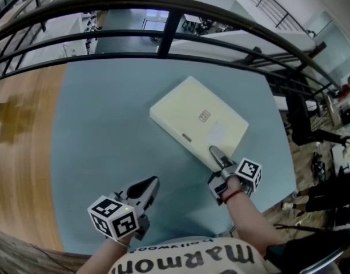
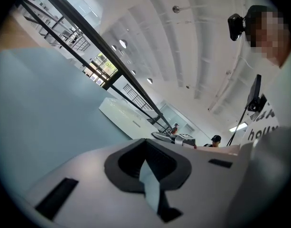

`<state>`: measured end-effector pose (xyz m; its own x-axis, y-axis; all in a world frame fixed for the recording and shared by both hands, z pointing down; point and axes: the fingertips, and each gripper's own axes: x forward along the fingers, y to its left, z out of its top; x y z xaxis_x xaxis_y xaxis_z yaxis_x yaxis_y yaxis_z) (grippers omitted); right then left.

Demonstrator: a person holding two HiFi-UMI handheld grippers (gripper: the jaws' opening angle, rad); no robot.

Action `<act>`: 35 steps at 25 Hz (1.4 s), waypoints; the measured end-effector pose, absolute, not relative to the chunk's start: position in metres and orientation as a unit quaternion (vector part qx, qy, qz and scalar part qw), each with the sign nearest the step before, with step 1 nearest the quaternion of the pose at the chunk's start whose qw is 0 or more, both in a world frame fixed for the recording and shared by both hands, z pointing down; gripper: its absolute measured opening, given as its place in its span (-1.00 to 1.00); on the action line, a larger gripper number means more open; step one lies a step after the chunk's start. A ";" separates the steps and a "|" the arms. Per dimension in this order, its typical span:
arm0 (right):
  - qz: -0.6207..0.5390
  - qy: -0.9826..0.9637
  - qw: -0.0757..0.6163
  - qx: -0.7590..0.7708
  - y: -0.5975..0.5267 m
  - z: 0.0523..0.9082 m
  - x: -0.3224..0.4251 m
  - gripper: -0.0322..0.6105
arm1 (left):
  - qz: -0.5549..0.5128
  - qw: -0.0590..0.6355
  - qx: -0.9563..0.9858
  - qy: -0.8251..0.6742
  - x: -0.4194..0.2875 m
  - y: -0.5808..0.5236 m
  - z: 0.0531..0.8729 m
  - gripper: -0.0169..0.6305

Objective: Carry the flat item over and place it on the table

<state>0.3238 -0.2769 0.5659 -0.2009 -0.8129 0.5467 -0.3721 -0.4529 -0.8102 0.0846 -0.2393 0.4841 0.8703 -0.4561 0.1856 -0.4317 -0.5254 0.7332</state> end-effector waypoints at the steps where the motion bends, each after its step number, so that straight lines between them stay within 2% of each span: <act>1: -0.599 0.488 0.181 -0.609 -0.277 0.566 0.324 0.33 | -0.015 0.418 0.873 -0.249 0.086 -0.239 0.485 -0.94; 13: -0.589 0.465 0.161 -0.642 -0.273 0.569 0.325 0.36 | -0.019 0.424 0.883 -0.203 0.101 -0.237 0.486 -0.94; 28: -0.555 0.458 0.148 -0.678 -0.271 0.568 0.331 0.37 | -0.018 0.433 0.877 -0.207 0.085 -0.234 0.493 -0.94; 35: -0.532 0.452 0.105 -0.708 -0.269 0.570 0.333 0.37 | -0.015 0.431 0.878 -0.207 0.079 -0.236 0.489 -0.94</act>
